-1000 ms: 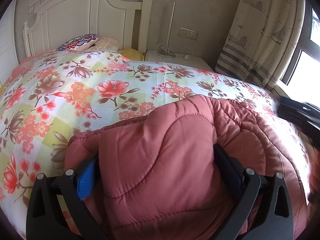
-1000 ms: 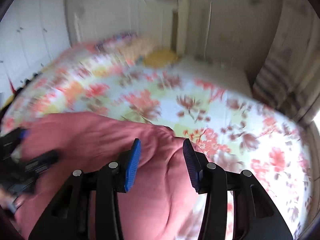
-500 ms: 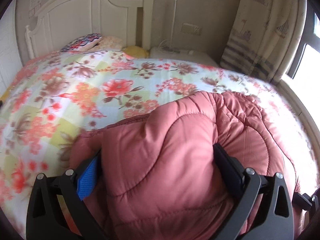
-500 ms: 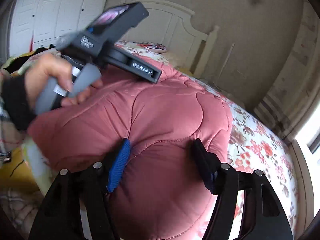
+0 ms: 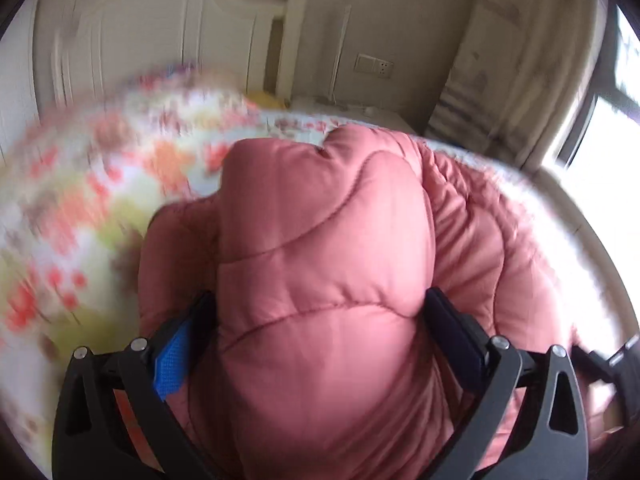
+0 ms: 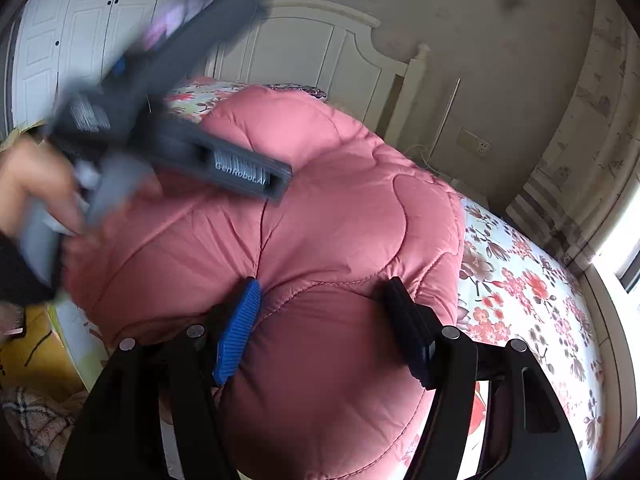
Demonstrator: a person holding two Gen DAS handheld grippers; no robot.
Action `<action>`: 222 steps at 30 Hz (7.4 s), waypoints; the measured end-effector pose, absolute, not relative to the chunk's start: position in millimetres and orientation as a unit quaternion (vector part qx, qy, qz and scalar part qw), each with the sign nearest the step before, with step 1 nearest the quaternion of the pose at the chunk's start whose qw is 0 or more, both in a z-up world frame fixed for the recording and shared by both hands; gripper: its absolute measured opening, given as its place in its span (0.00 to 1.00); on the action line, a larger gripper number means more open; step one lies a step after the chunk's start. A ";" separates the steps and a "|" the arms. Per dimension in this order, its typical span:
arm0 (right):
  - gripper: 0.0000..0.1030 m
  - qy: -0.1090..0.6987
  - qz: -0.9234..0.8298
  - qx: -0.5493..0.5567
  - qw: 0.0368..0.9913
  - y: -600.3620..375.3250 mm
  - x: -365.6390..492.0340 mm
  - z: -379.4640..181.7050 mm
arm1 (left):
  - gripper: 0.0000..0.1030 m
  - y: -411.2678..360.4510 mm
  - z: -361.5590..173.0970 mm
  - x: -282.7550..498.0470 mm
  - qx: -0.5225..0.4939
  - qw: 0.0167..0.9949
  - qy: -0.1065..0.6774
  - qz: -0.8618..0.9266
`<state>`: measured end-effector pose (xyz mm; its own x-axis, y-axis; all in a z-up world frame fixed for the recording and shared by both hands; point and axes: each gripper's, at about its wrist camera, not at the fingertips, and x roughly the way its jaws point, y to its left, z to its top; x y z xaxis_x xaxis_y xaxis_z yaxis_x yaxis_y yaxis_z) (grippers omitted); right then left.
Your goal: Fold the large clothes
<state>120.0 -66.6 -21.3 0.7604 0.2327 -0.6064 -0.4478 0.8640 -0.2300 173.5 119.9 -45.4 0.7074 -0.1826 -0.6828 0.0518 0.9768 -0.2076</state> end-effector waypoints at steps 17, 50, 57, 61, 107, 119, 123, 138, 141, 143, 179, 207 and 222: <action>0.85 0.261 0.113 -0.246 0.926 -99.7 34.7 -36.3 | 0.98 115.5 -45.7 169.0 -0.067 0.925 0.368 -0.059; 0.27 0.231 0.038 -0.210 0.949 -105.8 81.6 -54.8 | 0.98 111.7 -46.0 158.8 -0.055 0.936 0.344 -0.052; 0.26 0.193 0.059 -0.168 0.965 -112.7 70.0 -30.8 | 0.98 119.1 -47.8 161.8 -0.068 0.934 0.348 -0.050; 0.27 0.296 0.075 -0.143 0.941 -132.7 100.4 -54.7 | 0.98 105.3 -45.0 156.0 -0.030 0.941 0.336 -0.041; 0.80 0.291 0.193 -0.184 0.919 -75.6 85.4 -38.8 | 0.98 184.6 -67.3 138.1 -0.230 0.865 0.413 -0.165; 0.88 0.302 0.232 -0.149 0.913 -88.8 90.8 -33.7 | 0.98 198.3 -92.4 144.2 -0.306 0.813 0.443 -0.222; 0.88 0.311 0.278 -0.085 0.905 -113.2 95.4 -17.3 | 0.98 191.3 -93.8 147.1 -0.302 0.808 0.443 -0.245; 0.96 0.461 0.374 0.304 0.745 -199.5 215.0 -78.9 | 0.93 173.7 -93.8 168.3 -0.280 0.798 0.455 -0.277; 0.79 0.427 0.366 0.279 0.778 -192.5 199.1 -64.1 | 0.63 171.3 -98.1 171.0 -0.324 0.776 0.442 -0.313; 0.70 0.404 0.361 0.263 0.798 -193.6 188.9 -56.5 | 0.52 172.0 -101.0 168.9 -0.350 0.772 0.412 -0.335; 0.76 0.264 0.149 0.112 0.946 -256.6 243.6 47.6 | 0.74 17.1 -93.6 426.7 -0.297 0.782 0.435 -0.333; 0.78 0.290 0.119 -0.172 0.934 -127.3 243.6 -24.7 | 0.81 -77.5 -35.3 468.4 -0.032 0.880 0.404 -0.247; 0.82 0.295 0.164 -0.087 0.937 -169.4 233.3 3.8 | 0.98 -61.5 35.5 401.4 0.007 0.931 0.330 -0.156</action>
